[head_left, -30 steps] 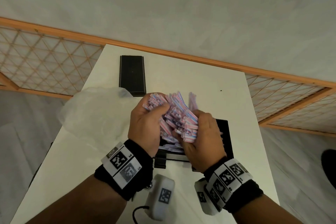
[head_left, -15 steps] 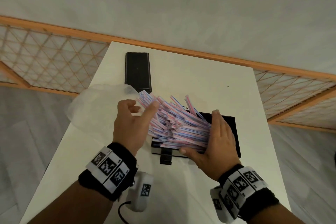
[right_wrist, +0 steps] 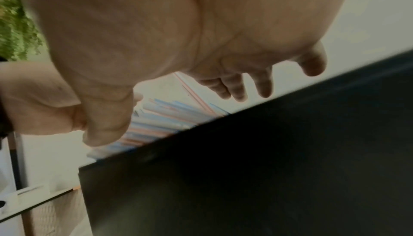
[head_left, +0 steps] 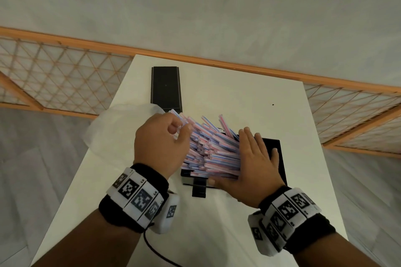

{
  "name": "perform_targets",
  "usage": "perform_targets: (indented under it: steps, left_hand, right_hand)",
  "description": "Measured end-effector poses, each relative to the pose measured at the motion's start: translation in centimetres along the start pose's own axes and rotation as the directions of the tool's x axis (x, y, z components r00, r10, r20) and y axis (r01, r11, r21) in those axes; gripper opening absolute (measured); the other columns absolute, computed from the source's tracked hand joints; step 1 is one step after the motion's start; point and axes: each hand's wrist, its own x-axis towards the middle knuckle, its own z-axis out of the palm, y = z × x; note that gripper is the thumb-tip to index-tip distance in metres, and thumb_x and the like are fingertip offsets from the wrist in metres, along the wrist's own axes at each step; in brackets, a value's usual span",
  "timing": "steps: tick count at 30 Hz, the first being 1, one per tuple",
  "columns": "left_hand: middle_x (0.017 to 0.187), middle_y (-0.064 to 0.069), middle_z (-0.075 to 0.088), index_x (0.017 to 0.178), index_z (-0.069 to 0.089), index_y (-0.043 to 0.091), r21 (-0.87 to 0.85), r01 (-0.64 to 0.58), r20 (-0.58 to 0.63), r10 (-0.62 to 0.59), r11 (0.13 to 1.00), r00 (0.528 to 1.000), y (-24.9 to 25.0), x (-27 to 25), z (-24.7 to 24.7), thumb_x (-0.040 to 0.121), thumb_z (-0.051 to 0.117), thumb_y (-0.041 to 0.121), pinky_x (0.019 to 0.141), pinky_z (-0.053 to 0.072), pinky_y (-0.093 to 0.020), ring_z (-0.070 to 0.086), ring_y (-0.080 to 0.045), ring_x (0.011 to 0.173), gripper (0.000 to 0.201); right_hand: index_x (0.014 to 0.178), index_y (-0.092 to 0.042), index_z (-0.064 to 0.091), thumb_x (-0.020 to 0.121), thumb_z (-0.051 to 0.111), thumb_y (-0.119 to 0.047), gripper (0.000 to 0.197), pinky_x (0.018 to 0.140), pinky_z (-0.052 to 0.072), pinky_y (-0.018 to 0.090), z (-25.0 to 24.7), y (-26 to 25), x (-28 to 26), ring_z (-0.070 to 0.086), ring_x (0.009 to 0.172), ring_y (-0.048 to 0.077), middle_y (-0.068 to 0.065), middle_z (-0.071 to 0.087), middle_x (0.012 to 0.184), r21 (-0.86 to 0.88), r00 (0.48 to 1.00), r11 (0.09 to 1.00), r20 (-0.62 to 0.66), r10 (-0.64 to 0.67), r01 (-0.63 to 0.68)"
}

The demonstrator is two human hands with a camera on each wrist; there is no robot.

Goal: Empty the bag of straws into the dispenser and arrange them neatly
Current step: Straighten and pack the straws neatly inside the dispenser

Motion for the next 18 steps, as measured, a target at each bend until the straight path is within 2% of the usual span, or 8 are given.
perform_targets:
  steps: [3, 5, 7, 9, 12, 14, 16, 18]
  left_hand:
    - [0.068, 0.007, 0.065, 0.075, 0.070, 0.019, -0.008, -0.091, -0.006, 0.091, 0.996, 0.996, 0.8, 0.2, -0.6, 0.086, 0.077, 0.025, 0.061, 0.030, -0.005, 0.053, -0.006, 0.059, 0.014]
    - [0.066, 0.006, 0.065, 0.075, 0.072, 0.017, -0.034, -0.183, -0.047, 0.181, 0.983, 0.982, 2.0, 0.5, -1.7, 0.085, 0.078, 0.027, 0.058, 0.032, -0.007, 0.047, -0.001, 0.052, 0.015]
    - [0.063, 0.005, 0.062, 0.072, 0.070, 0.016, -0.071, -0.281, -0.118, 0.271, 0.957, 0.955, 3.7, 0.9, -3.2, 0.084, 0.077, 0.027, 0.055, 0.030, -0.005, 0.043, 0.004, 0.051, 0.017]
    - [0.062, 0.003, 0.059, 0.071, 0.069, 0.015, -0.098, -0.362, -0.190, 0.339, 0.927, 0.921, 5.7, 1.2, -5.1, 0.085, 0.074, 0.028, 0.053, 0.031, -0.008, 0.040, 0.003, 0.050, 0.020]
    - [0.062, 0.005, 0.056, 0.073, 0.068, 0.015, -0.119, -0.413, -0.240, 0.378, 0.903, 0.894, 8.9, 1.2, -8.0, 0.089, 0.071, 0.031, 0.054, 0.032, -0.009, 0.046, -0.005, 0.055, 0.022]
    - [0.064, 0.011, 0.058, 0.075, 0.065, 0.021, -0.173, -0.408, -0.224, 0.367, 0.896, 0.903, 10.7, 1.2, -9.5, 0.090, 0.069, 0.036, 0.054, 0.035, -0.012, 0.050, -0.008, 0.058, 0.021]
    - [0.065, 0.017, 0.058, 0.077, 0.062, 0.025, -0.250, -0.407, -0.208, 0.361, 0.879, 0.909, 12.1, 1.1, -10.0, 0.092, 0.068, 0.036, 0.052, 0.038, -0.017, 0.054, -0.009, 0.058, 0.020]
    - [0.061, 0.019, 0.057, 0.076, 0.063, 0.018, -0.385, -0.407, -0.216, 0.348, 0.829, 0.912, 12.8, 1.0, -9.2, 0.092, 0.071, 0.027, 0.051, 0.036, -0.014, 0.055, -0.005, 0.053, 0.019]
  right_hand:
    - [0.155, -0.026, 0.001, 0.056, 0.046, -0.097, 0.130, 0.120, 0.009, 0.060, -1.4, -0.7, 0.1, 0.001, 0.154, 0.020, -0.005, 0.003, 0.167, 0.081, 0.998, 0.996, -0.037, -0.045, 0.048]
    - [0.153, -0.025, 0.016, 0.059, 0.046, -0.095, 0.121, 0.118, 0.022, 0.056, -2.6, -1.3, 0.0, 0.022, 0.149, 0.021, -0.003, 0.023, 0.162, 0.128, 0.989, 0.986, -0.111, -0.097, 0.111]
    - [0.147, -0.021, 0.032, 0.063, 0.052, -0.088, 0.109, 0.111, 0.035, 0.044, -4.0, -2.0, -0.2, 0.041, 0.137, 0.019, -0.003, 0.041, 0.150, 0.197, 0.972, 0.964, -0.189, -0.141, 0.178]
    - [0.141, -0.018, 0.045, 0.069, 0.062, -0.074, 0.093, 0.101, 0.036, 0.024, -5.6, -2.5, -0.6, 0.049, 0.127, 0.015, -0.003, 0.051, 0.140, 0.248, 0.948, 0.936, -0.262, -0.183, 0.249]
    - [0.134, -0.021, 0.056, 0.077, 0.070, -0.058, 0.069, 0.091, 0.038, 0.013, -7.7, -3.4, -1.3, 0.055, 0.117, 0.006, -0.008, 0.060, 0.131, 0.319, 0.895, 0.872, -0.374, -0.244, 0.372]
    - [0.131, -0.022, 0.059, 0.084, 0.068, -0.049, 0.055, 0.093, 0.044, 0.015, -9.0, -4.3, -1.8, 0.059, 0.113, 0.003, -0.010, 0.064, 0.127, 0.344, 0.842, 0.811, -0.446, -0.303, 0.474]
    - [0.126, -0.019, 0.063, 0.091, 0.064, -0.036, 0.039, 0.094, 0.050, 0.027, -10.0, -5.1, -2.0, 0.063, 0.109, 0.008, -0.008, 0.068, 0.120, 0.351, 0.789, 0.750, -0.502, -0.355, 0.561]
    - [0.108, -0.017, 0.066, 0.097, 0.060, -0.019, 0.013, 0.082, 0.054, 0.036, -10.5, -5.3, -1.8, 0.067, 0.092, 0.015, -0.005, 0.071, 0.100, 0.379, 0.742, 0.675, -0.547, -0.388, 0.633]
